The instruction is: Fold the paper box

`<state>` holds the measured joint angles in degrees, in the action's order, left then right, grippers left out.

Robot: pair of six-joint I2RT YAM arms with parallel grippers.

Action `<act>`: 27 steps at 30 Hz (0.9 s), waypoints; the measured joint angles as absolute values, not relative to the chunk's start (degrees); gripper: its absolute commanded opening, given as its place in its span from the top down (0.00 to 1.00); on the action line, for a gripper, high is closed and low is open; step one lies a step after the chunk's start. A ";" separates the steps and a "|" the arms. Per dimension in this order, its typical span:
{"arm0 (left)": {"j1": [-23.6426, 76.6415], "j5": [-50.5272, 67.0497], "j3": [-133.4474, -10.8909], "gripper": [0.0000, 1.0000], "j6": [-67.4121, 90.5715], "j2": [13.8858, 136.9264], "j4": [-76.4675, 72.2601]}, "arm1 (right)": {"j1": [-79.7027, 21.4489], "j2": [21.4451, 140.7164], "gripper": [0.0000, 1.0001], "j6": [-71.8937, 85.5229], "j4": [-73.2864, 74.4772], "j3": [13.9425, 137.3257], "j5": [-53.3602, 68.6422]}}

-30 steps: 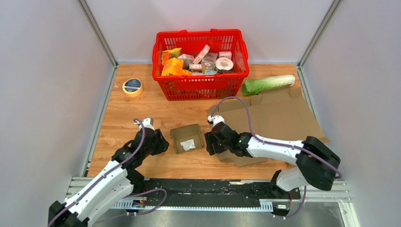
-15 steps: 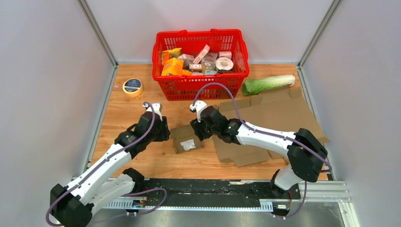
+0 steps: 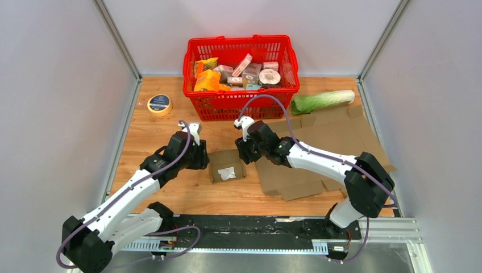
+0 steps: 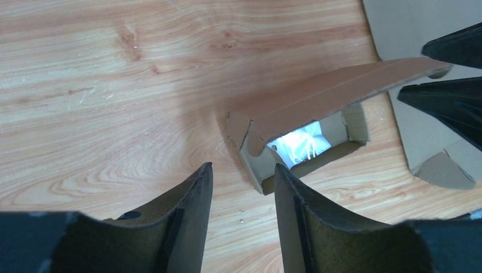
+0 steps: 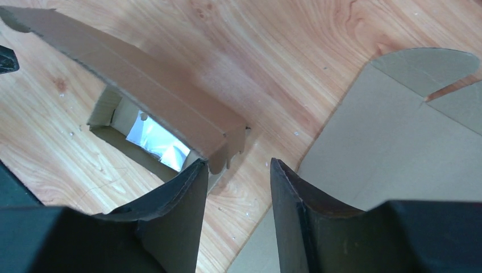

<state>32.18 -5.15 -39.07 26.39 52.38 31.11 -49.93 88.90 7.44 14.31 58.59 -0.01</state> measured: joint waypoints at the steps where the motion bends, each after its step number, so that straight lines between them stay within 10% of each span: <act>1: 32.18 -4.80 -39.07 0.45 26.30 52.05 31.11 | -49.98 88.90 0.54 7.42 14.28 58.59 0.38; 16: 34.15 -4.69 -43.90 0.53 23.05 61.17 30.17 | -50.06 88.92 0.73 7.53 13.80 58.59 1.43; 27: 35.40 -6.81 -44.91 0.83 22.39 65.10 29.91 | -50.06 91.48 0.94 9.45 11.64 59.09 2.07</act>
